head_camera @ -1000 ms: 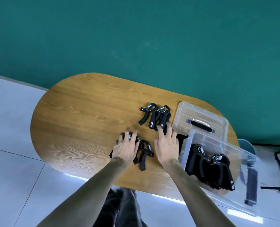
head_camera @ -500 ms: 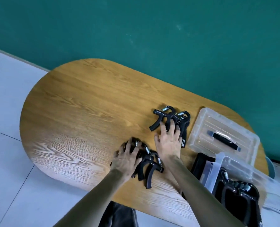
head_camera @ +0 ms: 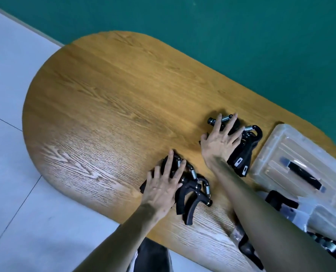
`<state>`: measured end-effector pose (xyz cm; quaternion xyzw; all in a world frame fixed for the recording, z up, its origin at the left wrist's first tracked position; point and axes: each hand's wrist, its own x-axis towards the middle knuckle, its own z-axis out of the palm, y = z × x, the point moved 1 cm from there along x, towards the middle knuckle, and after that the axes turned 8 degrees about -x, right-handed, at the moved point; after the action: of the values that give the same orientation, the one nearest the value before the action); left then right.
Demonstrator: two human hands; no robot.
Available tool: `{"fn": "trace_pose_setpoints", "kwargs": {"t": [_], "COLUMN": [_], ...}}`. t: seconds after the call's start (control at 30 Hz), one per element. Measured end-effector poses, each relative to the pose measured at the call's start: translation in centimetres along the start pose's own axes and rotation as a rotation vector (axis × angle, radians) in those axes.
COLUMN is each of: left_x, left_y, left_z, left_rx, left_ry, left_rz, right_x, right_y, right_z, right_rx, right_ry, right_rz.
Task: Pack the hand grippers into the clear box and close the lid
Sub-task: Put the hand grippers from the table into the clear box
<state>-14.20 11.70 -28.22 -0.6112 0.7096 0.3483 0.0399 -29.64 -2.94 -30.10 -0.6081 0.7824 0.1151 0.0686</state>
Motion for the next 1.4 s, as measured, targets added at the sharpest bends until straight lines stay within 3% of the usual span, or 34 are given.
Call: {"fn": "trace_pose_setpoints", "kwargs": {"t": [0.37,0.9,1.07,1.4], "left_x": [-0.2,-3.4,-5.3,-7.7], "left_y": [0.4,4.6,7.9,16.6], "left_z": [-1.3,-11.8,-14.2,-13.1], "left_rx": [-0.003,-0.030,-0.005,0.032], "left_ry": [-0.096,0.032,0.165,0.265], "left_rz": [-0.092,-0.186,-0.122,0.051], "right_x": [-1.1,-12.2,-16.6,-20.8], "right_y": [-0.1,2.7,4.1,11.2], "right_z": [-1.2,-11.6,-15.4,-18.4], "right_rx": [0.006,0.098,0.132,0.155], "right_ry": [0.052,0.043,0.078,0.165], "right_rz": [-0.100,-0.132,-0.078,0.043]}}
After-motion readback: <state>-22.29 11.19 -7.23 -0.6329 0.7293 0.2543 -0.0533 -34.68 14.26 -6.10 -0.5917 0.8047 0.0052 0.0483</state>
